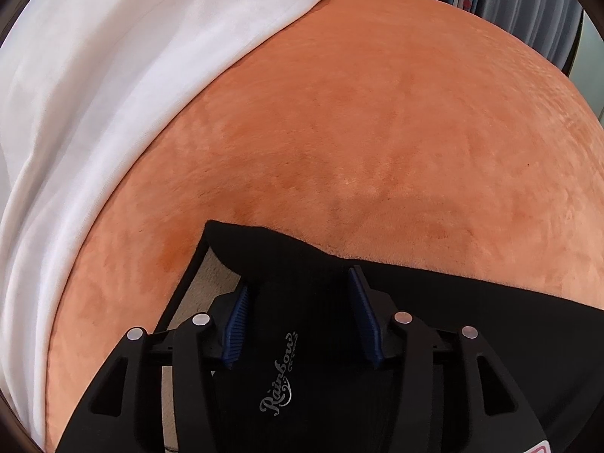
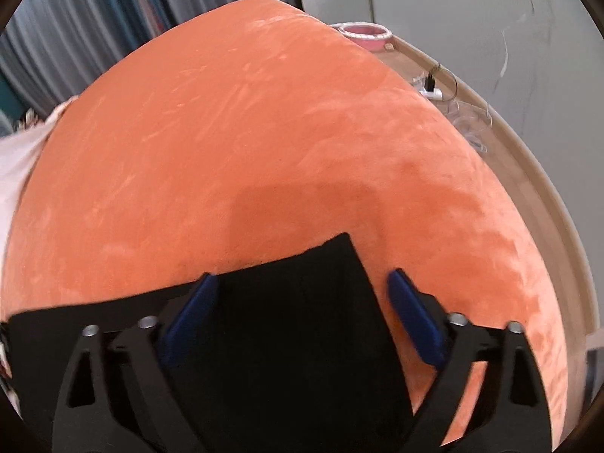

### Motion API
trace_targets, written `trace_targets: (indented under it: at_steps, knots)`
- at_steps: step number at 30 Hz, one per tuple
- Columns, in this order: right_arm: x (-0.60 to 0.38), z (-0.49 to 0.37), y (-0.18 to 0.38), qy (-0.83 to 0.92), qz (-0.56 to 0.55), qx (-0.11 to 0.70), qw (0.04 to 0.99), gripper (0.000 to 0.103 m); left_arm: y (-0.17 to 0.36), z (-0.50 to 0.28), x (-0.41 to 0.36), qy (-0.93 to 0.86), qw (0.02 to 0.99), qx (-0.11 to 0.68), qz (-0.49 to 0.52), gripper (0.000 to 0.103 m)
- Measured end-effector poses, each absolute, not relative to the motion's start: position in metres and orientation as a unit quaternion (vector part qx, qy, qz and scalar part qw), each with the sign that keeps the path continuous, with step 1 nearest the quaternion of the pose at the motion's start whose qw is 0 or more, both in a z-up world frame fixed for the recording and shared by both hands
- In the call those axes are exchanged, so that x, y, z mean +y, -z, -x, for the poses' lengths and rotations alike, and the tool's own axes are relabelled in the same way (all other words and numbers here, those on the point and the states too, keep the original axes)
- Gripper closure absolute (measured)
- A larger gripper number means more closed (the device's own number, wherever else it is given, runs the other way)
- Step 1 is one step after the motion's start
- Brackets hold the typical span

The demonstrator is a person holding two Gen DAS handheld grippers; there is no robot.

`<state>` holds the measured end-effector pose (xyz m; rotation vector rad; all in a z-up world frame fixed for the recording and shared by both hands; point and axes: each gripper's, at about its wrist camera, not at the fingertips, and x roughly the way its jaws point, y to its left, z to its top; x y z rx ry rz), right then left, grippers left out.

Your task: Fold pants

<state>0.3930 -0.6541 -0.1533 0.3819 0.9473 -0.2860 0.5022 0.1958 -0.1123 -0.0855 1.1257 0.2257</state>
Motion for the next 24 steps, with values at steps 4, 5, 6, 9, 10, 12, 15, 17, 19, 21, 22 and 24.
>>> trace_targets:
  at_steps: [4, 5, 6, 9, 10, 12, 15, 17, 19, 21, 22, 24]
  knots:
    - [-0.653, -0.392, 0.146, 0.112, -0.202, 0.432, 0.872, 0.083, 0.105, -0.497, 0.198, -0.094, 0.843, 0.528, 0.05, 0.09]
    - [-0.65, -0.39, 0.141, 0.113, -0.197, 0.427, 0.875, 0.085, 0.103, -0.495, 0.196, -0.096, 0.844, 0.525, 0.047, 0.093]
    - [-0.646, -0.388, 0.136, 0.116, -0.184, 0.423, 0.879, 0.087, 0.099, -0.493, 0.196, -0.102, 0.847, 0.521, 0.04, 0.097]
    - [-0.637, -0.376, 0.112, 0.118, -0.17, 0.399, 0.893, 0.087, 0.074, -0.48, 0.209, -0.094, 0.863, 0.493, 0.062, 0.097]
    - [-0.635, -0.37, 0.103, 0.117, -0.169, 0.387, 0.899, 0.087, 0.066, -0.474, 0.215, -0.088, 0.867, 0.484, 0.074, 0.097]
    - [-0.632, -0.351, 0.08, 0.105, -0.168, 0.355, 0.914, 0.087, 0.042, -0.458, 0.225, -0.065, 0.88, 0.463, 0.086, 0.097]
    - [-0.622, -0.317, 0.049, 0.084, -0.15, 0.312, 0.934, 0.087, 0.003, -0.422, 0.225, -0.027, 0.898, 0.432, 0.073, 0.097]
    - [-0.615, -0.291, 0.033, 0.074, -0.134, 0.292, 0.944, 0.087, -0.017, -0.396, 0.223, -0.005, 0.91, 0.409, 0.062, 0.097]
    - [-0.609, -0.262, 0.02, 0.063, -0.118, 0.274, 0.952, 0.087, -0.035, -0.36, 0.223, 0.011, 0.922, 0.384, 0.045, 0.097]
    - [-0.603, -0.237, 0.013, 0.051, -0.102, 0.262, 0.958, 0.087, -0.042, -0.328, 0.225, 0.021, 0.929, 0.368, 0.035, 0.097]
    - [-0.601, -0.225, 0.011, 0.047, -0.093, 0.257, 0.961, 0.087, -0.044, -0.313, 0.226, 0.025, 0.93, 0.364, 0.031, 0.097]
    - [-0.592, -0.191, 0.014, 0.036, -0.078, 0.255, 0.963, 0.087, -0.041, -0.278, 0.232, 0.036, 0.931, 0.362, 0.033, 0.096]
